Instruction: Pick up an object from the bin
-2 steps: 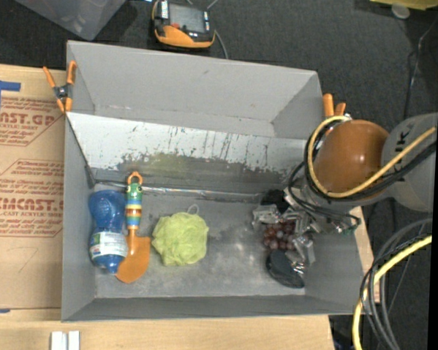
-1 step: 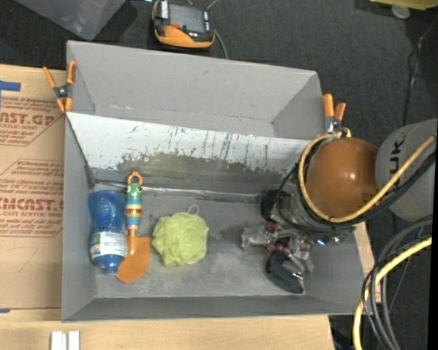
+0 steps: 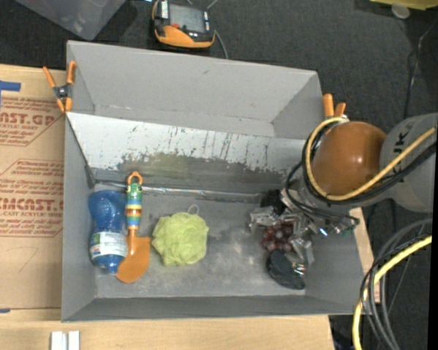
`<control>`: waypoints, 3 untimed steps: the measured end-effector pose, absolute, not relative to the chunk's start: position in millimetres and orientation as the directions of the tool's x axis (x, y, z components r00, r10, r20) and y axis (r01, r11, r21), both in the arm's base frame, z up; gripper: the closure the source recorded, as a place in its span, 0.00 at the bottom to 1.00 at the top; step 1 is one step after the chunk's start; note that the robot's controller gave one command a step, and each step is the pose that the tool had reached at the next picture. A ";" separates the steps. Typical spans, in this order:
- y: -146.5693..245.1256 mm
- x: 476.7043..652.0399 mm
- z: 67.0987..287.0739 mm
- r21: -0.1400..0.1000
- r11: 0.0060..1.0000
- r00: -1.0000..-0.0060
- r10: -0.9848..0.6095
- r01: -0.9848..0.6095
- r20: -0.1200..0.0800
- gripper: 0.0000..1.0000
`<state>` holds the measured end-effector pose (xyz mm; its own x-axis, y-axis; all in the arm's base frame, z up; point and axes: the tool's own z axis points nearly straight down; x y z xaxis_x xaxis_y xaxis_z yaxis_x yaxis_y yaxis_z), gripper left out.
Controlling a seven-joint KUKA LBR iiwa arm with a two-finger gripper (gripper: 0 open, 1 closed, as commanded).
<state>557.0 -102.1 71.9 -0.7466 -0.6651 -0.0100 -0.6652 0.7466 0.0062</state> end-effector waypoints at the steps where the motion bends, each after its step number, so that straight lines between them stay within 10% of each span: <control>1: -36.4 581.4 73.0 -0.004 0.415 -0.415 -0.910 -0.910 -0.008 1.00; 3: -36.1 581.5 73.7 -0.004 0.417 -0.417 -0.909 -0.909 -0.009 1.00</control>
Offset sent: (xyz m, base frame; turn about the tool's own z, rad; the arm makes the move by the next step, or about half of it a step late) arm 0.0000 0.0000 0.0000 0.0000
